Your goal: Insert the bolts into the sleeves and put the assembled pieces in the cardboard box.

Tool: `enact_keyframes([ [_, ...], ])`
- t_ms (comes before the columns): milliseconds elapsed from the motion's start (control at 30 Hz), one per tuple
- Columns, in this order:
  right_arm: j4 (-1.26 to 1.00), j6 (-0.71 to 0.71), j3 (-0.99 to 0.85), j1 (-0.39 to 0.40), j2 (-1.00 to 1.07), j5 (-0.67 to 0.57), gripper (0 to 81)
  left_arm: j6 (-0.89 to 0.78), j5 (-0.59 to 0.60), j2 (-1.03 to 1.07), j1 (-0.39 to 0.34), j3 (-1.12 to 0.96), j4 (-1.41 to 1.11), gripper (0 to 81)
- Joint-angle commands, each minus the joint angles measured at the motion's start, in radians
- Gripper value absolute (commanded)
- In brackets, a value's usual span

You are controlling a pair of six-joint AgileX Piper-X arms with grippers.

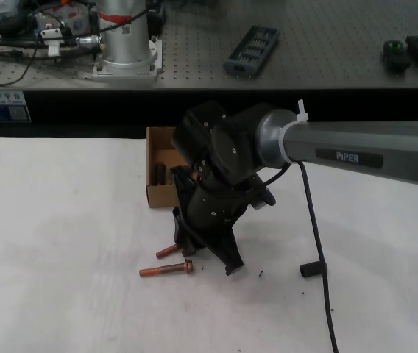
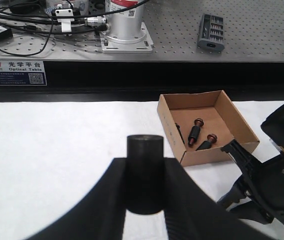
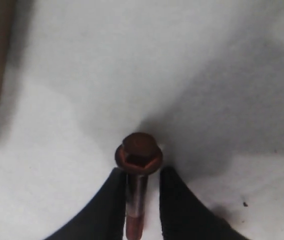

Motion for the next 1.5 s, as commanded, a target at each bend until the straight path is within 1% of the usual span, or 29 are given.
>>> enact_keyframes([
  [0, 0.006, 0.004, 0.007, -0.005, 0.002, -0.008, 14.0, 0.015, -0.004, -0.009, 0.003, -0.003, -0.013, 5.6],
  [200, 0.006, 0.004, 0.007, -0.005, 0.002, -0.016, 6.2, 0.015, -0.004, -0.009, 0.003, -0.003, -0.013, 5.6],
  [300, 0.006, -0.036, 0.007, -0.010, 0.002, -0.049, 5.7, 0.015, -0.004, -0.009, 0.003, -0.003, -0.013, 5.6],
  [400, 0.015, -0.250, 0.007, -0.027, -0.001, -0.087, 5.7, 0.015, -0.004, -0.009, 0.003, -0.003, -0.013, 5.6],
  [500, 0.067, -0.433, 0.007, -0.055, -0.013, -0.117, 5.7, 0.015, -0.004, -0.009, 0.003, -0.003, -0.013, 5.6],
  [567, 0.115, -0.598, 0.007, -0.081, -0.032, -0.116, 5.7, 0.015, -0.004, -0.009, 0.003, -0.003, -0.013, 5.6],
  [700, 0.192, -0.934, 0.007, -0.141, -0.081, -0.077, 5.7, 0.015, -0.004, -0.009, 0.003, -0.001, -0.013, 5.6],
  [833, 0.188, -1.097, 0.007, -0.207, -0.141, -0.079, 5.7, 0.009, 0.008, -0.006, 0.003, 0.004, -0.005, 5.6],
  [867, 0.185, -1.127, 0.007, -0.224, -0.154, -0.082, 5.7, 0.001, 0.021, -0.006, 0.003, 0.009, -0.005, 5.6],
  [933, 0.195, -1.224, 0.007, -0.248, -0.187, -0.095, 5.7, -0.020, 0.084, -0.001, 0.003, 0.036, -0.008, 5.6],
  [1067, 0.272, -1.446, 0.007, -0.264, -0.256, -0.108, 5.7, -0.075, 0.269, 0.047, -0.012, 0.128, -0.047, 5.6],
  [1133, 0.298, -1.529, 0.007, -0.264, -0.291, -0.108, 5.7, -0.110, 0.325, 0.089, -0.042, 0.177, -0.107, 5.6],
  [1200, 0.301, -1.583, 0.007, -0.262, -0.330, -0.142, 5.7, -0.121, 0.342, 0.132, -0.083, 0.215, -0.194, 5.6],
  [1267, 0.289, -1.596, 0.007, -0.261, -0.371, -0.199, 5.7, -0.121, 0.342, 0.183, -0.140, 0.233, -0.307, 5.6],
  [1367, 0.256, -1.611, 0.012, -0.261, -0.434, -0.252, 5.7, -0.121, 0.317, 0.279, -0.226, 0.235, -0.445, 5.6],
  [1467, 0.224, -1.655, 0.020, -0.261, -0.501, -0.269, 5.7, -0.123, 0.309, 0.373, -0.295, 0.235, -0.546, 5.6],
])
